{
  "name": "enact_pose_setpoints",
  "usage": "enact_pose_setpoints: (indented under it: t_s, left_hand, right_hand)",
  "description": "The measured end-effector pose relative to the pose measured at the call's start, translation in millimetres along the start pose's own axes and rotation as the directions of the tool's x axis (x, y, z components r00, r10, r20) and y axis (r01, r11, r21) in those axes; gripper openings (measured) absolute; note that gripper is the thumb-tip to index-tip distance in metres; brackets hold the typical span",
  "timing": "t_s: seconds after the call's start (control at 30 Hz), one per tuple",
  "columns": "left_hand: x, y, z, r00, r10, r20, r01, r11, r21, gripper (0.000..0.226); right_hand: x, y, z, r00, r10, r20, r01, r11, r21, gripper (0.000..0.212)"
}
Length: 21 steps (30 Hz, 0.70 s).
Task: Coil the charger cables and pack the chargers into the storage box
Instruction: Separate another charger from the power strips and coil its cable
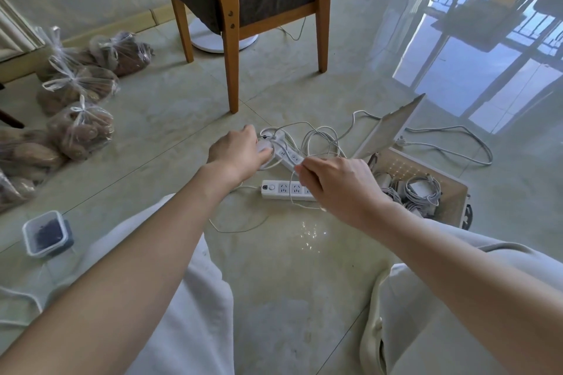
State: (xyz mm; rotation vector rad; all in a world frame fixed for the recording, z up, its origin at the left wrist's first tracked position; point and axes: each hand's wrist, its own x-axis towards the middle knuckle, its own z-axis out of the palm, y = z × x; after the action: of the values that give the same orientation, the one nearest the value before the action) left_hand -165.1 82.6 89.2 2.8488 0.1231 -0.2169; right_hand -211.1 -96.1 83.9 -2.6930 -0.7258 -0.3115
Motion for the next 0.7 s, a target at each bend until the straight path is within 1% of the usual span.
enact_pose_setpoints:
  t_s: [0.07, 0.1, 0.13, 0.17, 0.2, 0.23, 0.27, 0.3, 0.33, 0.43, 0.57, 0.6, 0.63, 0.7]
  left_hand:
    - [1, 3, 5, 0.997, 0.008, -0.079, -0.009, 1.000, -0.018, 0.035]
    - [2, 4, 6, 0.995, 0.003, -0.104, -0.010, 0.998, -0.069, 0.034]
    - [4, 6, 8, 0.994, -0.012, -0.108, -0.005, 0.987, -0.161, 0.031]
    - [6, 7, 9, 0.995, -0.036, -0.091, 0.008, 0.956, -0.294, 0.029]
    - [8, 9, 10, 0.997, -0.062, -0.047, 0.034, 0.892, -0.451, 0.028]
    - [9, 11, 10, 0.996, -0.085, 0.017, 0.078, 0.793, -0.604, 0.027]
    - [9, 14, 9, 0.991, -0.101, 0.091, 0.136, 0.680, -0.721, 0.026]
    - [8, 17, 8, 0.982, -0.104, 0.160, 0.190, 0.582, -0.791, 0.026]
    - [7, 20, 6, 0.972, -0.096, 0.216, 0.234, 0.505, -0.830, 0.027]
    - [5, 21, 0, 0.932, -0.036, 0.362, 0.350, 0.354, -0.867, 0.029]
    - [2, 24, -4, 0.874, 0.054, 0.483, 0.462, 0.220, -0.859, 0.033]
    - [0, 26, -5, 0.861, 0.079, 0.503, 0.481, 0.201, -0.853, 0.033]
    - [0, 27, -6, 0.850, 0.106, 0.517, 0.490, 0.204, -0.847, 0.033]
    - [-1, 27, -7, 0.833, 0.157, 0.530, 0.478, 0.277, -0.834, 0.032]
  right_hand:
    - [-5, -8, 4, 0.999, -0.034, -0.014, 0.034, 0.999, 0.034, 0.049]
    - [-9, -12, 6, 0.998, -0.057, -0.010, 0.058, 0.997, 0.046, 0.046]
    - [-12, -16, 7, 0.997, -0.080, -0.006, 0.080, 0.995, 0.056, 0.042]
    - [-14, -17, 8, 0.995, -0.097, -0.003, 0.097, 0.993, 0.065, 0.036]
    - [-16, -17, 8, 0.994, -0.110, -0.008, 0.110, 0.992, 0.067, 0.031]
    - [-16, -17, 8, 0.993, -0.116, 0.014, 0.114, 0.991, 0.070, 0.028]
    - [-17, -17, 7, 0.992, -0.115, 0.058, 0.111, 0.991, 0.076, 0.027]
    - [-17, -16, 6, 0.988, -0.110, 0.111, 0.100, 0.991, 0.092, 0.027]
    - [-16, -13, 6, 0.980, -0.099, 0.171, 0.082, 0.991, 0.103, 0.027]
    - [-15, -6, 7, 0.964, -0.038, 0.264, 0.013, 0.995, 0.096, 0.027]
    - [-12, 3, 13, 0.948, 0.052, 0.315, -0.077, 0.995, 0.067, 0.023]
    - [-10, 6, 14, 0.945, 0.066, 0.320, -0.086, 0.995, 0.050, 0.020]
    - [-9, 9, 15, 0.945, 0.072, 0.320, -0.086, 0.996, 0.031, 0.018]
    - [-6, 15, 15, 0.946, 0.072, 0.316, -0.076, 0.997, 0.001, 0.019]
